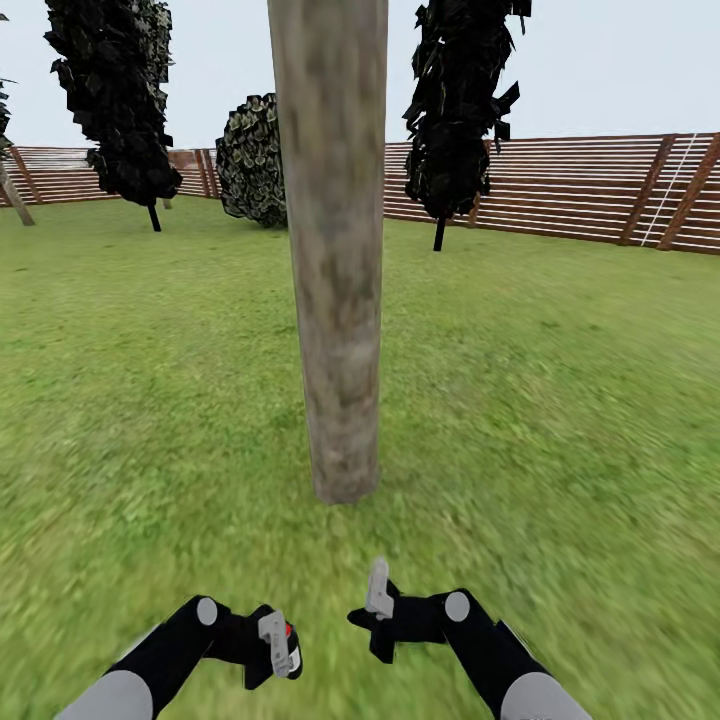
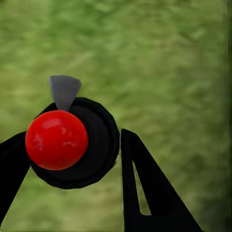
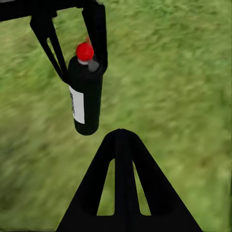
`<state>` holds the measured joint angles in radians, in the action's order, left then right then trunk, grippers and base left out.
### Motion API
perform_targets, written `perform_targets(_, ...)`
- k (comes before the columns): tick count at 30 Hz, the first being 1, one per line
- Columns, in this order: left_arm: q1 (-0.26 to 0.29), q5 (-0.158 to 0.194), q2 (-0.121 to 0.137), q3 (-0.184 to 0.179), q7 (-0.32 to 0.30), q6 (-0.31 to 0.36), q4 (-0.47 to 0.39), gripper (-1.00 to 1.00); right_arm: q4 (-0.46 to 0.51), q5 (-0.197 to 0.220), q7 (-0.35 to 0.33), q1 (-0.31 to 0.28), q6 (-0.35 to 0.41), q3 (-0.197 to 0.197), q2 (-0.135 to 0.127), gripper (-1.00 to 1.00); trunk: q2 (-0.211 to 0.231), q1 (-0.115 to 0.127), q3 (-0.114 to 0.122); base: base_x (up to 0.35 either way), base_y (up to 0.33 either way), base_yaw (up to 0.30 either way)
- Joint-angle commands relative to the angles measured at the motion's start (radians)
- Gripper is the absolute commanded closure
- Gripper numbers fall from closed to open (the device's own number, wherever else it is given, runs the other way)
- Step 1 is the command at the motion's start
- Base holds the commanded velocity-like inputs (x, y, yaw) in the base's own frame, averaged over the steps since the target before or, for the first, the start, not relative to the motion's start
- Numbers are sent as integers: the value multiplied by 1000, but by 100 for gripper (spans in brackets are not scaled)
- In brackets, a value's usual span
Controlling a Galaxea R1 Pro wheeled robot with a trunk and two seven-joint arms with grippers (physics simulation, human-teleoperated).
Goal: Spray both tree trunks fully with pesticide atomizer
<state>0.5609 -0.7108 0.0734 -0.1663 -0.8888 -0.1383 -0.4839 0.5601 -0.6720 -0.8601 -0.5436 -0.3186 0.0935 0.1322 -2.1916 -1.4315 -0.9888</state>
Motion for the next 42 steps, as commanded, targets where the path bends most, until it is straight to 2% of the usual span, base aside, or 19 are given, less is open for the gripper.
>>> perform_targets(1, 0, -9, -5, -11, 1, -10, -1, 100, 3, -30, 0, -2, -5, -1, 8, 100, 0, 0, -1, 0, 0, 0)
perform_targets(4, 1, -9, -20, -23, 1, -11, -1, 100, 5, -60, 1, -5, -4, -1, 21, 100, 0, 0, -1, 0, 0, 0)
perform_targets(9, 0, -9, -43, -28, 1, -13, -2, 100, 6, -71, 1, -6, -4, -1, 28, 100, 0, 0, -1, 0, 0, 0)
perform_targets(13, 2, -8, -49, -28, -11, -13, -5, 100, 6, -72, 1, -6, -3, -1, 29, 100, 0, 0, -1, 0, 0, 0)
perform_targets(15, 6, -8, -50, -27, -65, -13, -44, 100, 6, -72, 1, -6, -4, -1, 29, 100, 0, 0, -1, 0, 0, 0)
perform_targets(17, 6, -7, -51, -26, -75, -11, -57, 100, 6, -72, 1, -6, -4, -1, 29, 100, 0, 0, -1, 0, 0, 0)
perform_targets(33, 5, -5, -101, -26, -83, -12, -67, 100, 6, -72, 1, -6, -5, -1, 29, 100, 0, 0, -1, 0, 0, 0)
perform_targets(42, 6, -3, -108, -25, -87, -12, -67, 100, 6, -72, 2, -6, -5, -1, 29, 100, 0, 0, -1, 0, 0, 0)
